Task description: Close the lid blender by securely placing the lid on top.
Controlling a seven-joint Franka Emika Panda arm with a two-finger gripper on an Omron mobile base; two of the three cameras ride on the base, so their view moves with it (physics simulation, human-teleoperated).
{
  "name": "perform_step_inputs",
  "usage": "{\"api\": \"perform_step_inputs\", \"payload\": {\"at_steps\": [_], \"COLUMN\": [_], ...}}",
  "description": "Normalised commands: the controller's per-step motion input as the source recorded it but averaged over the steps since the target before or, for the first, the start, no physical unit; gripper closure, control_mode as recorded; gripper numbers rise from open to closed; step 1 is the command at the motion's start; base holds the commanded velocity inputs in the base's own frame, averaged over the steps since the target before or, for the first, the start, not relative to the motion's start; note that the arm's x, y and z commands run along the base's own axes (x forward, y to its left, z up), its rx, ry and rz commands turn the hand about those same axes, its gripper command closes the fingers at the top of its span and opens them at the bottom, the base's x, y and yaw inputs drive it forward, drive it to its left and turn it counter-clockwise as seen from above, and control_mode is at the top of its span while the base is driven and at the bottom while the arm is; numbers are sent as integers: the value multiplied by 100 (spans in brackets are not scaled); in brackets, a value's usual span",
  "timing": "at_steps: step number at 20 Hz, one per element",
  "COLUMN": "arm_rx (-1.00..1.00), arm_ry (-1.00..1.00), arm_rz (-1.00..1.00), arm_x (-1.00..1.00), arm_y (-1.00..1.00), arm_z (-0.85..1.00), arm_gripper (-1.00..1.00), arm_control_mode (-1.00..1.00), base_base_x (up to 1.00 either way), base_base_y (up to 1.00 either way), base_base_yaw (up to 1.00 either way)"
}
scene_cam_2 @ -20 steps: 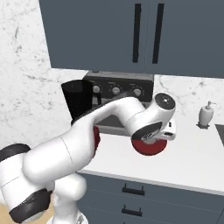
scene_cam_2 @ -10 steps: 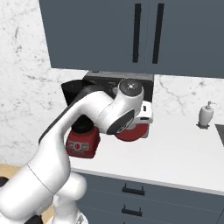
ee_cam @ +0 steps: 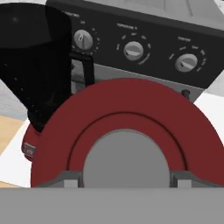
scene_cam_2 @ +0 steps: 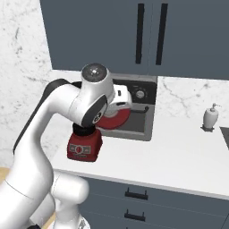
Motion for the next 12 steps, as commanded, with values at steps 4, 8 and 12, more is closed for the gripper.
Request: {"api": "perform_step_inputs", "payload": {"at_steps": [4, 8, 12], "arm_rx": [-7, -8, -3], "arm_ry": [0, 0, 0], "arm_rz": [4, 1, 0], "arm_x": [0, 0, 0], "arm_y": [60, 62, 56], "arm_z": [54, 48, 41], "arm_gripper": [100, 100, 100], "arm_control_mode": [-100, -100, -100], "base_base_x": [0, 0, 0], "base_base_y": [0, 0, 0], "base_base_yaw": [0, 0, 0]}}
